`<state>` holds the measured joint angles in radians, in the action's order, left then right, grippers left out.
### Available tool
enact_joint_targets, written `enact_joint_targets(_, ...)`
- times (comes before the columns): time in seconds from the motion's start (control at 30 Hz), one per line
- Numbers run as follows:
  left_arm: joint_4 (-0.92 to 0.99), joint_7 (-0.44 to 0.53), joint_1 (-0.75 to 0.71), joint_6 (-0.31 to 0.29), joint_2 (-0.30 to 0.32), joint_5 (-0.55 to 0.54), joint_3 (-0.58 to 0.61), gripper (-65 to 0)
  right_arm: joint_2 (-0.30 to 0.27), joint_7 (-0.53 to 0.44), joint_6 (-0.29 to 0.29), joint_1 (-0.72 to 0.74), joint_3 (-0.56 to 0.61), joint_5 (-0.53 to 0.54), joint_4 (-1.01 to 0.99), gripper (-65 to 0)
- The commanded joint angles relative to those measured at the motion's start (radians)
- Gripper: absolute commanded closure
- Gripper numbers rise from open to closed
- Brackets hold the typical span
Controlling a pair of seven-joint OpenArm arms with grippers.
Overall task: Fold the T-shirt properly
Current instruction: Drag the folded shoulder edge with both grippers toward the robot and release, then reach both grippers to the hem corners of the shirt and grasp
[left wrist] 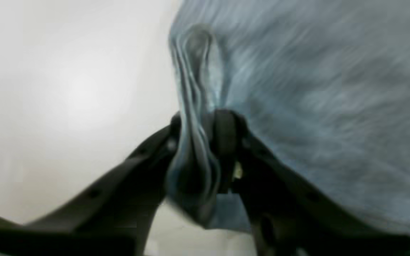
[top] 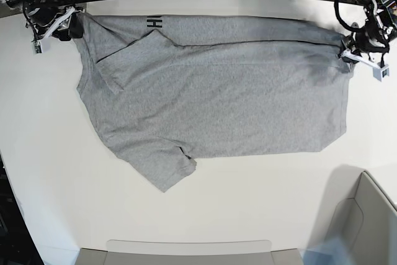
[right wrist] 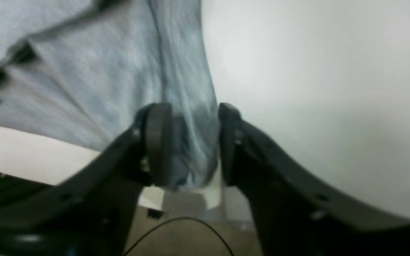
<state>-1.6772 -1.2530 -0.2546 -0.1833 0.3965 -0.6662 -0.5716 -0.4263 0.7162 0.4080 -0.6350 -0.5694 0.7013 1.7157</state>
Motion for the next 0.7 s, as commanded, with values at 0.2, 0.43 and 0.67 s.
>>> enact_joint_targets(0.2, -0.111, 0.005, -0.001, 0.001, 0.018, -0.007, -0.008, -12.5, -0.013, -0.016, 0.002, 0.017, -0.102, 0.013, 0.099, -19.5)
enact_joint_targets(0.43, -0.13, 0.003, 0.008, -0.005, 0.011, -0.013, -0.083, -12.2, -0.023, -0.014, 0.002, 0.125, -0.205, 0.008, 0.126, -19.4)
enact_joint_targets(0.67, -0.11, 0.002, 0.197, -0.005, -0.069, -0.007, 0.065, -12.2, -0.041, -0.013, -0.001, 0.531, 0.124, -0.159, 0.0, -19.4)
